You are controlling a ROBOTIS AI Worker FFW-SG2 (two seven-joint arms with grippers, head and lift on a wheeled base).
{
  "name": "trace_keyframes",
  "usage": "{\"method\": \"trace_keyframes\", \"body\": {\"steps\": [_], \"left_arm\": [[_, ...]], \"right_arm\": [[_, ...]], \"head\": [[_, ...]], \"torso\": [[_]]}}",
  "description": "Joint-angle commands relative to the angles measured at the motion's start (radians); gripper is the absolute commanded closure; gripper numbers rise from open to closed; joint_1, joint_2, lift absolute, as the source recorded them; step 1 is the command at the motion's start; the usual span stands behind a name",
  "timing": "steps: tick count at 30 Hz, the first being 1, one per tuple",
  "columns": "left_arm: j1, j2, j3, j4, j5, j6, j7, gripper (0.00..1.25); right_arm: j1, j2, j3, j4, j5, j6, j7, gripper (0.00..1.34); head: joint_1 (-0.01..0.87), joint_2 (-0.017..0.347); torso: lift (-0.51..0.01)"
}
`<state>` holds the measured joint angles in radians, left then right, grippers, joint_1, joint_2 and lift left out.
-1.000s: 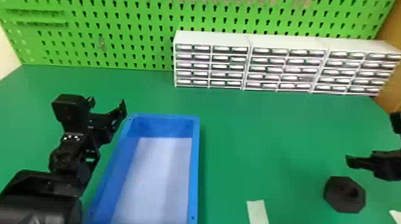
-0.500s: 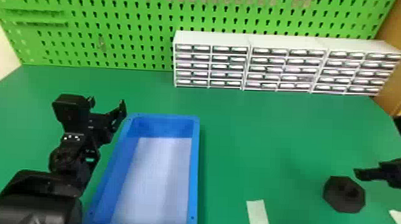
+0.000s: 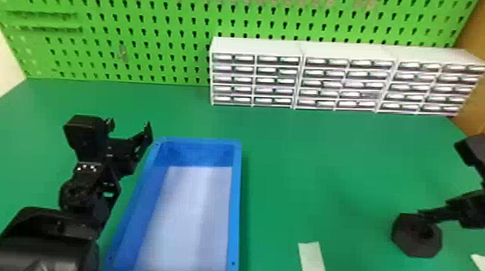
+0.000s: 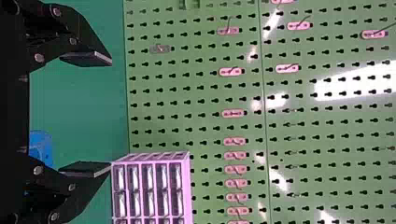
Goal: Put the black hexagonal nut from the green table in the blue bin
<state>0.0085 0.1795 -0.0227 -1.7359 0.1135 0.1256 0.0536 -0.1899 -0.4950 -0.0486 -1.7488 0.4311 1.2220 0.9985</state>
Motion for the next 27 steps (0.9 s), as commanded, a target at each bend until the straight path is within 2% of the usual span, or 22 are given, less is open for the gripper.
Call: {"method": "trace_keyframes", "body": {"steps": [1,27], "left_arm": [[0.001,0.0,0.0,0.001,0.0,0.0,0.0,0.45],[0.001,0.0,0.0,0.001,0.003,0.0,0.0,0.45]], "right_arm": [[-0.006,0.006,0.012,0.032,0.008,-0.006,0.002,0.46],[-0.02,0.015,0.013,0.166,-0.005,-0.095,0.002,0.46]], "head": [[0.686,0.052],[0.686,0.052]], "torso": [[-0.097],[-0.097]]}}
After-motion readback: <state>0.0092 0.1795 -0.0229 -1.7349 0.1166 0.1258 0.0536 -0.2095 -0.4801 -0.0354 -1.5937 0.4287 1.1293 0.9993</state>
